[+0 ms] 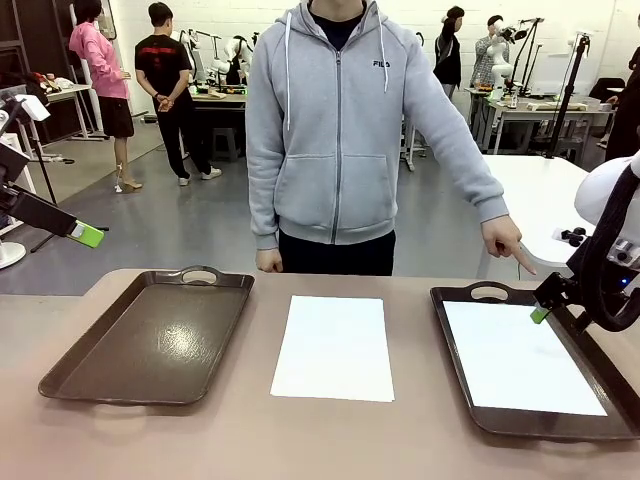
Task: Sort the A4 documents.
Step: Place the A4 Paper in the designated Handle tray, then receive the A4 Paper.
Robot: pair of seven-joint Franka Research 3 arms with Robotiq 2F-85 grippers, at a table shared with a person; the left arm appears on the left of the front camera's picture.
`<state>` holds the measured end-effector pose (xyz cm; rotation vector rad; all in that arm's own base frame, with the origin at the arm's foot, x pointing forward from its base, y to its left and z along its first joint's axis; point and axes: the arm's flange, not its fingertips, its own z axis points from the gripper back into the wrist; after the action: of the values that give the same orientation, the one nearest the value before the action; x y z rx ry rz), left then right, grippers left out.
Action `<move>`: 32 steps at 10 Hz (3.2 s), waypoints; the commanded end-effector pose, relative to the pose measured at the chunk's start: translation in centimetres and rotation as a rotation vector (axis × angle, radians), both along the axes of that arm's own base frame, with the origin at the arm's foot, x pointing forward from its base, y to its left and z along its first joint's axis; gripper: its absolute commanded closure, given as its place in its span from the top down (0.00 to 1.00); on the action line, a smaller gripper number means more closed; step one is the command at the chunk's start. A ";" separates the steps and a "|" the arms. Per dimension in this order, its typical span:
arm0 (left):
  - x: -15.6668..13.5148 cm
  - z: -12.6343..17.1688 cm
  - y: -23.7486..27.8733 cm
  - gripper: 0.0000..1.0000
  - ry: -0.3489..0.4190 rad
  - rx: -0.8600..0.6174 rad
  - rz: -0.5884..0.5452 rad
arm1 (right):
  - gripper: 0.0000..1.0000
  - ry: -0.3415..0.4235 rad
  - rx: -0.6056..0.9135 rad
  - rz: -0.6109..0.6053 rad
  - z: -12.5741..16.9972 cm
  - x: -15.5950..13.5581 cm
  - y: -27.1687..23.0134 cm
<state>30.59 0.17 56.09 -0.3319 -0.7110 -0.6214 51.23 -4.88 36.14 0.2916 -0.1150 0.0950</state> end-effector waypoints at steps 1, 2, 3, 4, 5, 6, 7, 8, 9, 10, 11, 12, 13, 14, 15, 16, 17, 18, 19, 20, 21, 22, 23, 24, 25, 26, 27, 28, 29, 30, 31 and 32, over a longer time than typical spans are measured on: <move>0.1 -0.1 0.0 1.00 0.001 0.002 0.002 | 1.00 0.001 -0.024 -0.022 0.3 0.0 0.5; 0.1 -0.1 0.0 1.00 0.001 0.002 0.002 | 1.00 0.002 -0.020 -0.040 0.4 0.2 0.9; 0.1 -0.1 0.0 1.00 0.001 0.002 0.002 | 1.00 0.000 0.000 0.000 0.0 0.0 0.0; 0.1 -0.1 0.0 1.00 0.001 0.002 0.002 | 1.00 0.000 0.000 0.000 0.0 0.0 0.0; 0.1 -0.1 0.0 1.00 0.001 0.002 0.002 | 1.00 0.000 0.000 0.000 0.0 0.0 0.0; 0.1 -0.1 0.0 1.00 0.001 0.002 0.002 | 1.00 0.000 0.000 0.000 0.0 0.0 0.0; 0.1 -0.1 0.0 1.00 0.001 0.002 0.002 | 1.00 0.000 0.000 0.000 0.0 0.0 0.0; 0.1 -0.1 0.0 1.00 0.001 0.002 0.002 | 1.00 0.000 0.000 0.000 0.0 0.0 0.0; 0.1 -0.1 0.0 1.00 0.001 0.002 0.002 | 1.00 0.000 0.000 0.000 0.0 0.0 0.0; 0.1 -0.1 0.0 1.00 0.001 0.002 0.002 | 1.00 0.000 0.000 0.000 0.0 0.0 0.0; 0.1 -0.1 0.0 1.00 0.001 0.002 0.002 | 1.00 0.000 0.000 0.000 0.0 0.0 0.0; 0.1 -0.1 0.0 1.00 0.001 0.002 0.002 | 1.00 0.000 0.000 0.000 0.0 0.0 0.0; 0.1 -0.1 0.0 1.00 0.001 0.002 0.002 | 1.00 0.000 0.000 0.000 0.0 0.0 0.0; 0.1 -0.1 0.0 1.00 0.001 0.002 0.002 | 1.00 0.003 0.001 -0.007 0.0 0.0 0.2; 0.1 -0.1 0.0 1.00 0.001 0.002 0.002 | 1.00 -0.172 -0.146 -0.039 4.0 -2.3 1.4; 0.1 -0.1 0.0 1.00 0.001 0.002 0.002 | 1.00 -0.334 -0.181 0.005 8.3 -4.1 3.1; 0.1 -0.1 0.0 1.00 0.001 0.002 0.002 | 1.00 -0.442 -0.174 0.067 11.0 -5.0 4.3; 0.1 -0.1 0.0 1.00 0.001 0.002 0.002 | 1.00 -0.513 -0.146 0.123 13.0 -5.4 5.4; 0.1 -0.1 0.0 1.00 0.001 0.002 0.002 | 1.00 -0.572 -0.110 0.188 14.6 -6.0 6.4; 0.1 -0.1 0.0 1.00 0.001 0.002 0.002 | 1.00 -0.608 -0.021 0.291 16.4 -6.6 7.5; 0.1 -0.1 0.0 1.00 0.001 0.002 0.002 | 1.00 -0.631 0.059 0.378 18.2 -7.2 8.0; 0.1 -0.1 0.0 1.00 0.001 0.002 0.002 | 1.00 -0.655 0.134 0.434 20.0 -7.6 7.9; 0.1 -0.1 0.0 1.00 0.001 0.002 0.002 | 1.00 -0.683 0.198 0.467 21.5 -7.9 7.4; 0.1 -0.1 0.0 1.00 0.001 0.002 0.002 | 1.00 -0.684 0.280 0.528 22.4 -7.8 7.0; 0.1 -0.1 0.0 1.00 0.001 0.002 0.002 | 1.00 -0.668 0.337 0.566 22.5 -7.7 7.0; 0.1 -0.1 0.0 1.00 0.001 0.002 0.002 | 1.00 -0.634 0.371 0.603 22.1 -7.5 7.1; 0.1 -0.1 0.0 1.00 0.001 0.002 0.002 | 1.00 -0.625 0.369 0.610 21.7 -7.6 7.1; 0.1 -0.1 0.0 1.00 0.001 0.002 0.002 | 1.00 -0.617 0.369 0.613 21.5 -7.7 7.1; 0.1 -0.1 0.0 1.00 0.001 0.002 0.002 | 1.00 -0.612 0.354 0.617 20.9 -8.1 7.1; 0.1 -0.1 0.0 1.00 0.001 0.002 0.002 | 1.00 -0.608 0.353 0.625 20.2 -8.5 6.9; 0.1 -0.1 0.0 1.00 0.001 0.002 0.002 | 1.00 -0.600 0.357 0.629 19.8 -8.8 6.7; 0.1 -0.1 0.0 1.00 0.001 0.002 0.002 | 1.00 -0.599 0.356 0.637 19.7 -9.1 6.5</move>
<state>30.59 0.16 56.09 -0.3322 -0.7109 -0.6218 42.74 1.71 56.21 0.6266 -0.6174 0.7766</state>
